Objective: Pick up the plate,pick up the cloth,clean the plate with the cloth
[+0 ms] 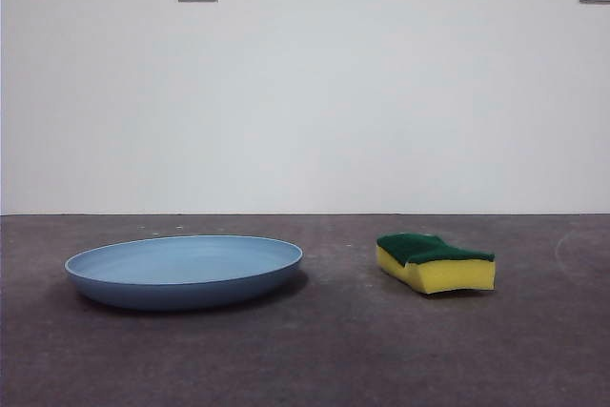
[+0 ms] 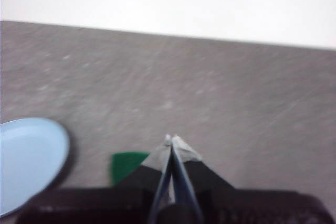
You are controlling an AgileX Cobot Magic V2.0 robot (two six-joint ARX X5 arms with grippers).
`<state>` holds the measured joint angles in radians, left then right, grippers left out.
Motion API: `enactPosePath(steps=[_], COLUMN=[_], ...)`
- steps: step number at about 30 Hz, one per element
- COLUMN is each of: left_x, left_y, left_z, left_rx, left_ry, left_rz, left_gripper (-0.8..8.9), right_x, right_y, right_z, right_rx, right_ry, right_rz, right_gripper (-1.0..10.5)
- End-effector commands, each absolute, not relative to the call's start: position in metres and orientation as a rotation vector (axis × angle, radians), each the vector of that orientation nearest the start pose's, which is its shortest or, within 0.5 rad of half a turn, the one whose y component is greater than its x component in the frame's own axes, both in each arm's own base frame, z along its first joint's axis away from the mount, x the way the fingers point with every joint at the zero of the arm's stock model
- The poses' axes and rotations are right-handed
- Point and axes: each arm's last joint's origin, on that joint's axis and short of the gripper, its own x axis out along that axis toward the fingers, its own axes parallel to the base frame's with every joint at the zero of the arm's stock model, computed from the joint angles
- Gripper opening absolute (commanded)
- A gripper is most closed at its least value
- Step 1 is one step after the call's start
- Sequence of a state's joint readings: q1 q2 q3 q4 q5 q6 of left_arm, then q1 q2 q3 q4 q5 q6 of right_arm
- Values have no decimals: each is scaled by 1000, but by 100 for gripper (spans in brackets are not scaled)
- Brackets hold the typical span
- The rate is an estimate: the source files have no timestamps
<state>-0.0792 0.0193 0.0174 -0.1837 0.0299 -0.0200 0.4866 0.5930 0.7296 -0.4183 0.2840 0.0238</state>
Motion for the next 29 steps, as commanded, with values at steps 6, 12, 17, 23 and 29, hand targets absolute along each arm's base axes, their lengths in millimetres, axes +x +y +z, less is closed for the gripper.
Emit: enactPosePath(steps=[6,12,17,23,29], left_x=[96,96,96,96,96], left_y=[-8,-8,-8,-8,-8], left_z=[146,146,146,146,146], left_rx=[-25,-25,-25,-25,-25], left_ry=[196,196,196,196,196], left_rz=[-104,-104,-104,-104,-104], left_gripper=[-3,-3,-3,-3,-3], right_x=[111,107,102,98,98], right_y=[31,20,15,14,14], right_z=[308,272,233,197,173], right_rx=[-135,-92,-91,-71,-39], right_ry=[148,3,5,20,42], right_rz=[100,145,209,215,214], right_gripper=[1,1,1,1,1])
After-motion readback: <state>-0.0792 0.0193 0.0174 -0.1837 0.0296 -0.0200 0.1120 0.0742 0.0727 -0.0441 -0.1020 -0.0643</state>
